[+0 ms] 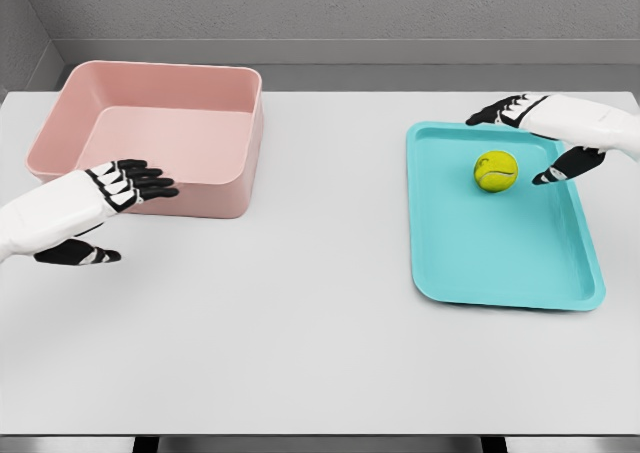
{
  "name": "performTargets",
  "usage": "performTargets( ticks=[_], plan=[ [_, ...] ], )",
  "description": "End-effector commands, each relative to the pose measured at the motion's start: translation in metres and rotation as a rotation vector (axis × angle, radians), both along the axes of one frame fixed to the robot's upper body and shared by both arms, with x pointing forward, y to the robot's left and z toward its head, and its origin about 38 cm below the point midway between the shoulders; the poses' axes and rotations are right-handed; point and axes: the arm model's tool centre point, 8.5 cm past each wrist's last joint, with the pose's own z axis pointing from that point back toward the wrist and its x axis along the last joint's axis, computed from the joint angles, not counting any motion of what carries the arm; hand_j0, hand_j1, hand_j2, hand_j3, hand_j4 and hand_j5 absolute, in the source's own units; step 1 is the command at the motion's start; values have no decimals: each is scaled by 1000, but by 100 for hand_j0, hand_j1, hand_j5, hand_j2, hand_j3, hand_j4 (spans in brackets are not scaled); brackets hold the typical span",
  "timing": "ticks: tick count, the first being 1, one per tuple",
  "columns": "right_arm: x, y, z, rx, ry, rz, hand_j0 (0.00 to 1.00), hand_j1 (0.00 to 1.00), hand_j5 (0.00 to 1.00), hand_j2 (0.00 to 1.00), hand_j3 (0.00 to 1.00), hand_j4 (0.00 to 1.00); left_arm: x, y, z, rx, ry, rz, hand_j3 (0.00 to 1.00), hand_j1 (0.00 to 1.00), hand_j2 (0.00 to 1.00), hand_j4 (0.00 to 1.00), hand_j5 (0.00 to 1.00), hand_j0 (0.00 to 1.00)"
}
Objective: Put the tennis from the blue tray into the pink basket with both arms
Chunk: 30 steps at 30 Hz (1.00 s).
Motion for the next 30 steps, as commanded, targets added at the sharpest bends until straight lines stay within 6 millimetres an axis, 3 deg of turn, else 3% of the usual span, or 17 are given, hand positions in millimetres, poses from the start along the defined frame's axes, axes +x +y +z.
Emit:
performTargets(
  ticks=[1,6,9,16,21,30],
  plan=[
    [-1,0,2,5,-1,1,100,100,100,100,100,100,0,3,2,10,4,1,100,100,100,100,100,100],
    [0,-6,-3,-4,11,-25,100,100,100,100,100,100,3,-1,6,-8,-17,0,100,100,100,100,100,100],
    [2,-21,-27,-29,73,-78,100,100,100,100,100,100,4,-4,5,-31,-23,-1,100,100,100,100,100,100],
    [16,-11,-44,-20,101,-101,100,100,100,100,100,100,0,-7,-3,-22,5,-9,100,100,100,100,100,100],
    [31,2,-60,-46,115,-110,100,100,100,100,100,100,5,-35,-16,-96,-28,-31,100,100,100,100,100,100],
    [35,-3,-64,-109,114,-138,100,100,100,100,100,100,2,-34,-21,-93,-15,-31,100,100,100,100,100,100]
  ],
)
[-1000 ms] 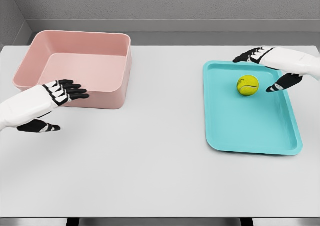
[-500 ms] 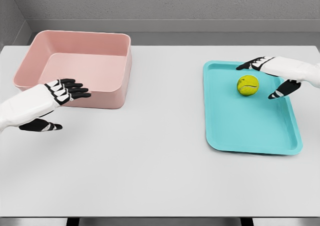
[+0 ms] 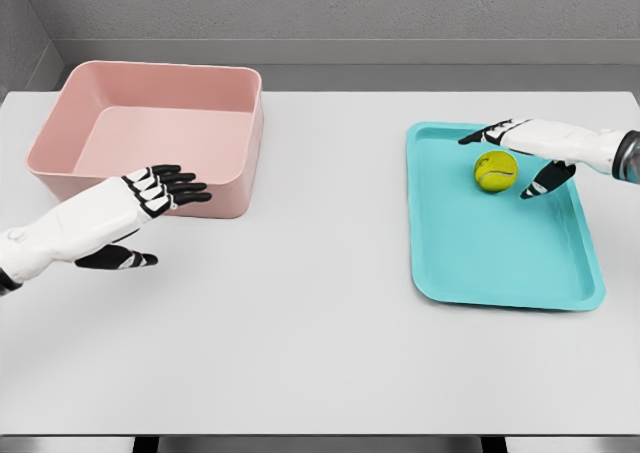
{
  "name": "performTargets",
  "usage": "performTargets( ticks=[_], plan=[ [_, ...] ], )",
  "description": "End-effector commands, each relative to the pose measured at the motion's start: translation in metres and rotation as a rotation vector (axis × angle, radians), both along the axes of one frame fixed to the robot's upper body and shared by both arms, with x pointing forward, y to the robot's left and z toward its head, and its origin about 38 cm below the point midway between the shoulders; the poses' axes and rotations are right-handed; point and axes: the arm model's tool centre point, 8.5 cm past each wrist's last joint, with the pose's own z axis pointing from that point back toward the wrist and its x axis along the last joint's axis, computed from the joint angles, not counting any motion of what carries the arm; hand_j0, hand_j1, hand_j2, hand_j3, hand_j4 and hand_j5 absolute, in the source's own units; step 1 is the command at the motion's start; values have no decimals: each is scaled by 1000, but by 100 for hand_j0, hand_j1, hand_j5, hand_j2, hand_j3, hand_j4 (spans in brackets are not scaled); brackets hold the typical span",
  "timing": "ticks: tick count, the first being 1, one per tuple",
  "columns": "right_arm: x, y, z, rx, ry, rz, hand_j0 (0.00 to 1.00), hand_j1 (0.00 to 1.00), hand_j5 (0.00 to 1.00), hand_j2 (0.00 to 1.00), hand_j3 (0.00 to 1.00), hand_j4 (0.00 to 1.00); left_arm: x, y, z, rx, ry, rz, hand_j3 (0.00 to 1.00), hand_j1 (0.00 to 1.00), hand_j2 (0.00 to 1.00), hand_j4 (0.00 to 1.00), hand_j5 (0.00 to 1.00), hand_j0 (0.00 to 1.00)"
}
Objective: Put the tennis from the blue tray into the pink basket with both arms
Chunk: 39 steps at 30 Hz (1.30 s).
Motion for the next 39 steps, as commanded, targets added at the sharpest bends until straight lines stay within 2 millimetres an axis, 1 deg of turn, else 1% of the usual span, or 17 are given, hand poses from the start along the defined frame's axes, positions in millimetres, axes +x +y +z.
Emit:
performTargets(
  ticks=[1,5,6,8,11,12,13,14,15,17,20,24,29,32,35,37,39],
  plan=[
    [4,0,-5,-13,7,-21,100,100,100,100,100,100,0,0,0,-7,2,1,100,100,100,100,100,100],
    [9,-3,-14,-36,18,-43,100,100,100,100,100,100,-1,3,0,1,10,3,100,100,100,100,100,100],
    [11,-2,-16,-37,22,-48,100,100,100,100,100,100,-6,13,-3,42,36,10,100,100,100,100,100,100],
    [13,-1,-20,-35,30,-53,100,100,100,100,100,100,-12,13,-13,74,71,-5,100,100,100,100,100,100],
    [15,0,-22,-50,28,-53,100,100,100,100,100,100,-14,23,-15,194,124,-20,100,100,100,100,100,100],
    [16,2,-23,-49,30,-53,100,100,100,100,100,100,-13,27,-11,210,120,-17,100,100,100,100,100,100],
    [17,2,-23,-49,31,-55,100,100,100,100,100,100,-7,43,13,281,79,-2,100,100,100,100,100,100],
    [17,2,-23,-49,30,-56,100,100,100,100,100,100,-6,55,28,332,62,10,100,100,100,100,100,100],
    [20,7,-23,-42,27,-52,100,100,100,100,100,100,-4,60,37,346,42,17,100,100,100,100,100,100],
    [20,8,-24,-42,30,-52,100,100,100,100,100,100,-4,62,41,356,35,21,100,100,100,100,100,100],
    [21,7,-23,-45,30,-56,99,99,99,99,99,99,-3,63,43,362,32,21,100,100,100,100,100,100],
    [21,7,-25,-46,33,-58,95,95,95,95,95,95,-5,62,36,369,51,14,100,100,100,100,100,100],
    [20,6,-29,-60,41,-60,92,92,92,92,92,92,-13,57,15,378,114,-12,100,100,100,100,100,100],
    [21,9,-34,-62,52,-59,90,90,90,90,90,90,-13,56,14,374,116,-15,100,100,100,100,100,100],
    [21,6,-36,-65,55,-65,83,83,83,83,83,83,-13,52,11,353,114,-18,100,100,100,100,100,100],
    [21,6,-36,-64,56,-65,82,82,82,82,82,82,-11,45,7,324,110,-24,100,100,100,100,100,100],
    [21,5,-36,-65,58,-70,80,80,80,80,80,80,-11,44,8,322,105,-24,100,100,100,100,100,100]
  ],
)
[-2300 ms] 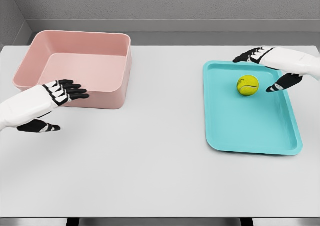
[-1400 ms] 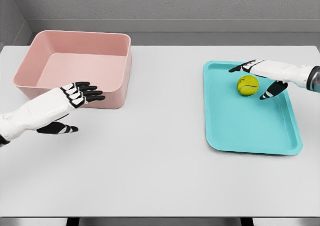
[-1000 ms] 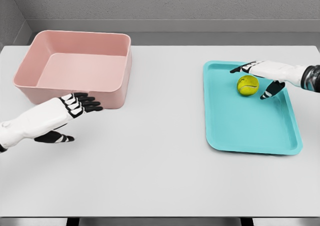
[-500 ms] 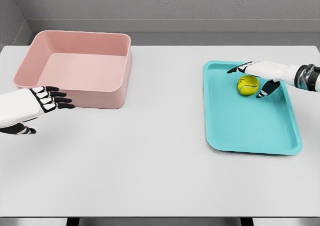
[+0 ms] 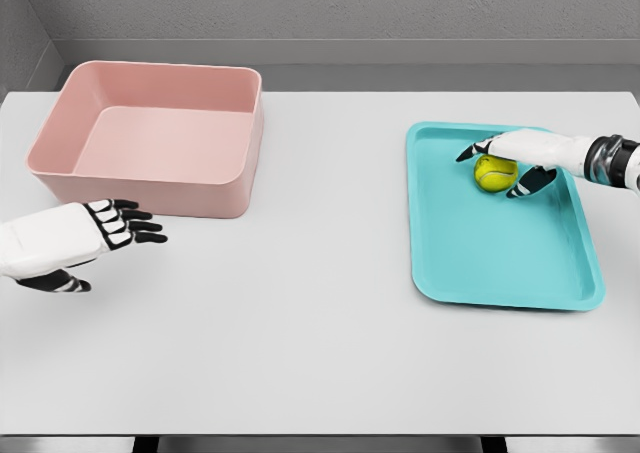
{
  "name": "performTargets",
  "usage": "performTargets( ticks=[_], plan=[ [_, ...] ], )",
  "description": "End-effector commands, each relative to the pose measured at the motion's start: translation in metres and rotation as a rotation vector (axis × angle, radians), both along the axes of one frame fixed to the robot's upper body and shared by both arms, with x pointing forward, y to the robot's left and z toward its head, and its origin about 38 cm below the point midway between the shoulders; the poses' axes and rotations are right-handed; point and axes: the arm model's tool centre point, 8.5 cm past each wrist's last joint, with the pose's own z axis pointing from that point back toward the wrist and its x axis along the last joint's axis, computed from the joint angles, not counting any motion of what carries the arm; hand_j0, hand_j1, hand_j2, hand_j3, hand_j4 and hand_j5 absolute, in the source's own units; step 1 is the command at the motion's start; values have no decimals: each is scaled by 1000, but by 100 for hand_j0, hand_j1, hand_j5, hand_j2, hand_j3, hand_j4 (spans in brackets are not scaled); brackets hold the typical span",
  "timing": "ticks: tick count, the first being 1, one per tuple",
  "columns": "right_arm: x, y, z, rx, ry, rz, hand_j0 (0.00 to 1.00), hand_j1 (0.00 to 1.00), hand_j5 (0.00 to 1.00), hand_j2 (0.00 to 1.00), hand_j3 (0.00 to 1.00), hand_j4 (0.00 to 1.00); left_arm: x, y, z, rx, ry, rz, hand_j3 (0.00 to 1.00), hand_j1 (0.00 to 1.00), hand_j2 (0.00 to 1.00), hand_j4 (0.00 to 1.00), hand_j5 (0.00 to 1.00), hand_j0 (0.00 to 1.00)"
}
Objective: Put the tennis from the blue tray into the pink basket with both arms
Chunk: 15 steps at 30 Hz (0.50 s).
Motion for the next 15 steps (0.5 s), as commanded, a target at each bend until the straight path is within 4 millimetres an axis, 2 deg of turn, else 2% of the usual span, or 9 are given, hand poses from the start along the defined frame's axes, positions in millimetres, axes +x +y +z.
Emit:
performTargets(
  ticks=[1,10,15],
  plan=[
    [0,-2,-1,3,2,-10,78,78,78,78,78,78,0,-3,-2,-18,3,0,100,100,100,100,100,100],
    [0,4,-4,4,9,2,62,62,62,62,62,62,1,-12,-8,-60,7,-6,100,100,100,100,100,100],
    [1,4,5,3,-7,23,62,62,62,62,62,62,1,-12,-8,-58,5,-6,100,100,100,100,100,100]
  ],
)
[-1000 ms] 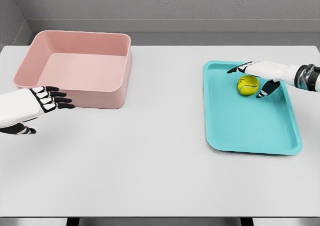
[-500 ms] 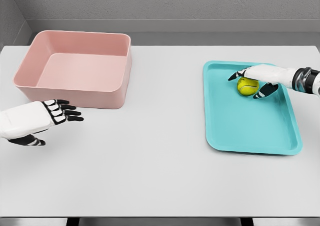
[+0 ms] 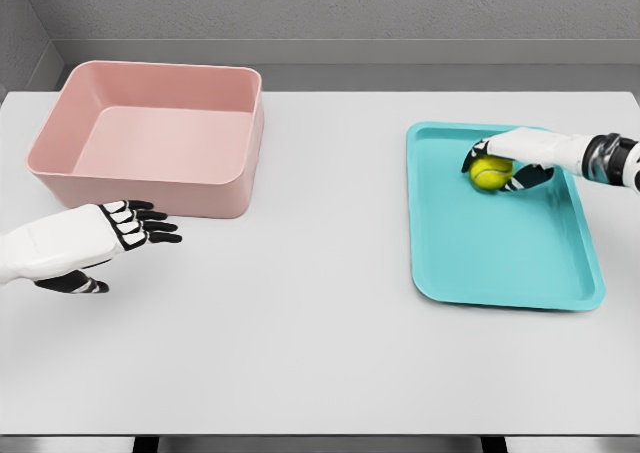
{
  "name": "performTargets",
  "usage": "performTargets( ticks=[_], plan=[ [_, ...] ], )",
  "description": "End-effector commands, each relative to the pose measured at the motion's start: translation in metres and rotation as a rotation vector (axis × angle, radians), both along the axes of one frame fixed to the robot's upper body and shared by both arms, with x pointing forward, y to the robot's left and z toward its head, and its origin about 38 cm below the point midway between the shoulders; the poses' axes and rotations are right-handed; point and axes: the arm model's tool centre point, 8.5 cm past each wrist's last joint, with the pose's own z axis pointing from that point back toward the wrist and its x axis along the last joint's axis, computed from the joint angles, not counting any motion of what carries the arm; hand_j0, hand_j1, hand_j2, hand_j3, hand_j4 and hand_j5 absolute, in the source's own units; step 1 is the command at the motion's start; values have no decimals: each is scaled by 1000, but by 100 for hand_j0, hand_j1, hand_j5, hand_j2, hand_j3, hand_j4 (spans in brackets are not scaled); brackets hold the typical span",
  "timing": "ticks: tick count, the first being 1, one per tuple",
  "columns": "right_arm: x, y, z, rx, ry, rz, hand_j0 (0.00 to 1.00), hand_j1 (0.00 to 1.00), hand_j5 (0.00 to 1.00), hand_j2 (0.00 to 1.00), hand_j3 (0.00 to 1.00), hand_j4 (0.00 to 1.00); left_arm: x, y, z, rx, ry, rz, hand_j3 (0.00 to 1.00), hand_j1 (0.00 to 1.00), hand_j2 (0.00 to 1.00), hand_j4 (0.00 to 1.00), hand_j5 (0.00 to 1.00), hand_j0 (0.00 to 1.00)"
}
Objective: Put the tennis from the blue tray into the pink basket with both arms
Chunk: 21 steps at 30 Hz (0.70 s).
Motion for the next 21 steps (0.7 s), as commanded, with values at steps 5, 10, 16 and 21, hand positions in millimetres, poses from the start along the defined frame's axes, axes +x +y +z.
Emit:
performTargets(
  ticks=[5,10,16,21],
  plan=[
    [-4,6,21,4,-42,69,62,62,62,62,62,62,0,0,0,-6,1,2,100,100,100,100,100,100],
    [-12,14,37,-2,-75,125,61,61,61,61,61,61,1,0,2,-6,-5,1,100,100,100,100,100,100],
    [-28,31,58,-9,-122,224,60,60,60,60,60,60,1,0,2,-6,-5,1,100,100,100,100,100,100],
    [-45,48,75,-9,-161,311,60,60,60,60,60,60,1,0,2,-6,-3,1,100,100,100,100,100,100]
  ],
)
